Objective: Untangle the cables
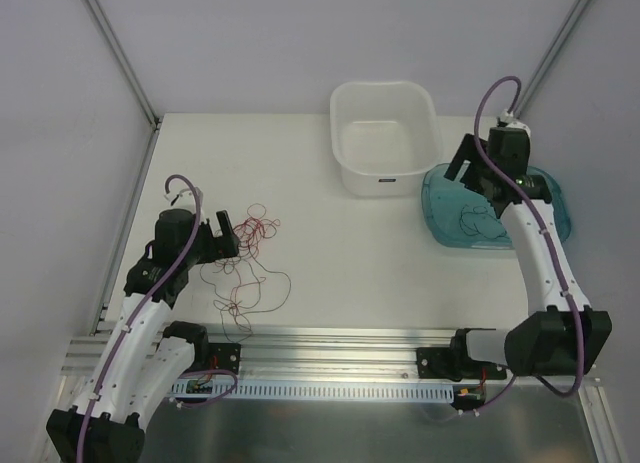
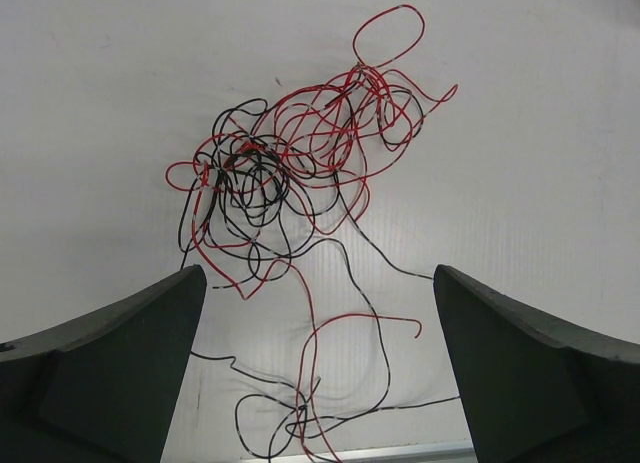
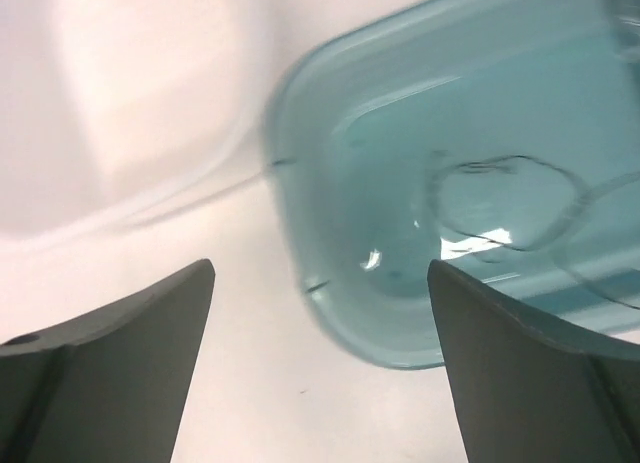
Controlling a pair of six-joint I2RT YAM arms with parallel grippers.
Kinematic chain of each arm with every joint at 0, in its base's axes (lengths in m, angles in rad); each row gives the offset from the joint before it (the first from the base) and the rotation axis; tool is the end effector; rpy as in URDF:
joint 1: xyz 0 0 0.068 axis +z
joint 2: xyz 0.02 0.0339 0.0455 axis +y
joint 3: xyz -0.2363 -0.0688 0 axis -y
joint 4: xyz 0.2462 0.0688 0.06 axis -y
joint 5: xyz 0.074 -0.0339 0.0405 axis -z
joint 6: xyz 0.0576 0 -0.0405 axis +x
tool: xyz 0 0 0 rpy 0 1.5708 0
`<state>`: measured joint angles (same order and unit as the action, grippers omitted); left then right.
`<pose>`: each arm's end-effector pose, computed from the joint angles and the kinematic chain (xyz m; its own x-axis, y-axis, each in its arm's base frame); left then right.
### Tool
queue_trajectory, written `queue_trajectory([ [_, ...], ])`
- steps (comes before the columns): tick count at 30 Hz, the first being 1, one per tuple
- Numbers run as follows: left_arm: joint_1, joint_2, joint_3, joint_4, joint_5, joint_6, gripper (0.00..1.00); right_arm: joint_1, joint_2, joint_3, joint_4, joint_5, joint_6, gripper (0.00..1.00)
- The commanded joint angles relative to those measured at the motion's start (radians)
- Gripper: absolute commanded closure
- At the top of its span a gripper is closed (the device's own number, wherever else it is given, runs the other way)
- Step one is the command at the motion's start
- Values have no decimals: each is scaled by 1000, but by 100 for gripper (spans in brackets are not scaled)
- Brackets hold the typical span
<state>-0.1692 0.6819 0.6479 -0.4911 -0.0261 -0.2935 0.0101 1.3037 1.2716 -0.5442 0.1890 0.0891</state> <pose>0.1959 -0.0319 0.2481 -0.5153 -0.2054 -0.8321 -0.0031 0.9713 -0.2378 0.3152 -0.0076 0.3223 -0.5296 0.0821 -0.8443 0.1955 0.9803 -0.0274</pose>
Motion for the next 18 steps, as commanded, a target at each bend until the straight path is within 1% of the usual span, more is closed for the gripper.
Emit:
queue_trajectory([
  [1, 2, 19, 4, 16, 18, 16, 1, 173, -95, -69, 1, -175, 14, 7],
  [2, 0, 30, 6, 16, 18, 16, 1, 223, -106, -92, 38, -224, 24, 8],
  [3, 0, 36, 6, 17, 17, 16, 1, 269, -115, -115, 58, -241, 40, 8],
  [4, 0, 42, 6, 16, 17, 14, 1, 363, -121, -159, 76, -252, 88, 9],
  [6, 0, 59, 7, 16, 17, 14, 1, 456, -115, -205, 156, -273, 141, 9],
  [7, 0, 62, 7, 16, 18, 13, 1, 550, -94, -227, 182, -272, 191, 11],
  [9, 0, 73, 9, 16, 23, 13, 1, 635, -63, -274, 275, -267, 241, 12],
  [10, 0, 74, 7, 16, 23, 13, 1, 715, -38, -285, 306, -266, 259, 12],
  [11, 0, 77, 9, 16, 22, 13, 1, 753, 7, -291, 361, -258, 302, 14],
  [12, 0, 84, 7, 16, 18, 13, 1, 818, 38, -299, 386, -249, 320, 15],
  [15, 2, 96, 9, 16, 15, 16, 1, 918, 149, -293, 466, -209, 402, 18],
  [18, 2, 102, 7, 17, 8, 16, 1, 978, 253, -290, 573, -195, 475, 22],
])
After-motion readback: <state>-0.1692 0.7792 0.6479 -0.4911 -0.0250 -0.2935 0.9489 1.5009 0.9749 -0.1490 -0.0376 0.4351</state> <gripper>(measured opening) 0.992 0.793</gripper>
